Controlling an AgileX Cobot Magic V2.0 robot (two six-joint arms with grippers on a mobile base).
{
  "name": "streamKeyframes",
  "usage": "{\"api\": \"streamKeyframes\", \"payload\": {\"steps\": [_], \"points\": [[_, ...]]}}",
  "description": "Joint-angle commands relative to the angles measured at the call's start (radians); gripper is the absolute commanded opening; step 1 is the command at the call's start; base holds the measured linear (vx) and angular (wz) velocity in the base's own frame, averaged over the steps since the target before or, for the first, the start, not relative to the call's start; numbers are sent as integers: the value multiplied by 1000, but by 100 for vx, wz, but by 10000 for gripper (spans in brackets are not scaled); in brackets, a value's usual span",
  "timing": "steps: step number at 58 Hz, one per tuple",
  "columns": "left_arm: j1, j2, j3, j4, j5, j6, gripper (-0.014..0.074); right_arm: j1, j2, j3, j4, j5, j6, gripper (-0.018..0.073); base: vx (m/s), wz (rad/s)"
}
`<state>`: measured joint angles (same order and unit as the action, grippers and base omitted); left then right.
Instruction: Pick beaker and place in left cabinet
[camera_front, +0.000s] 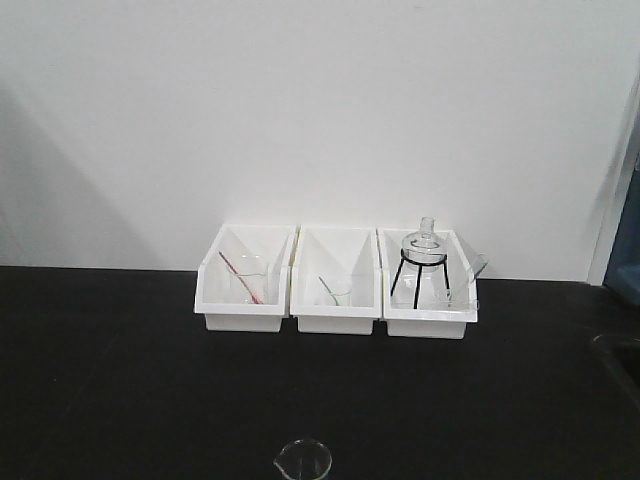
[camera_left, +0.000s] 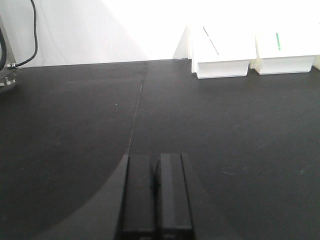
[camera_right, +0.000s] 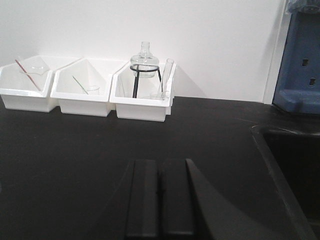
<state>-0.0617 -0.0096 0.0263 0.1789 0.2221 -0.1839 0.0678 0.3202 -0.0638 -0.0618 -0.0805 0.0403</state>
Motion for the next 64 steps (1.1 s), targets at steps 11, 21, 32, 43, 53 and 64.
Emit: {"api": "streamKeyframes", "payload": {"steps": [11, 21, 32, 43, 53, 64], "points": [[-2, -19, -9, -5, -75, -3, 4, 0, 229, -36, 1, -231, -16, 181, 0, 0], [-2, -19, -9, -5, -75, -3, 4, 0, 356, -36, 1, -390, -40, 305, 0, 0], [-2, -19, -9, -5, -75, -3, 4, 0, 491, -36, 17, -575, -61, 397, 0, 0], [-2, -19, -9, -5, -75, -3, 4, 1, 626, -36, -6, -700, -14, 412, 0, 0], [-2, -19, -9, -5, -75, -3, 4, 1, 785, -56, -143, -773, -12, 430, 0, 0], [-2, -19, -9, -5, -75, -3, 4, 1, 953, -125, -458, -908, 24, 498, 0, 0]]}}
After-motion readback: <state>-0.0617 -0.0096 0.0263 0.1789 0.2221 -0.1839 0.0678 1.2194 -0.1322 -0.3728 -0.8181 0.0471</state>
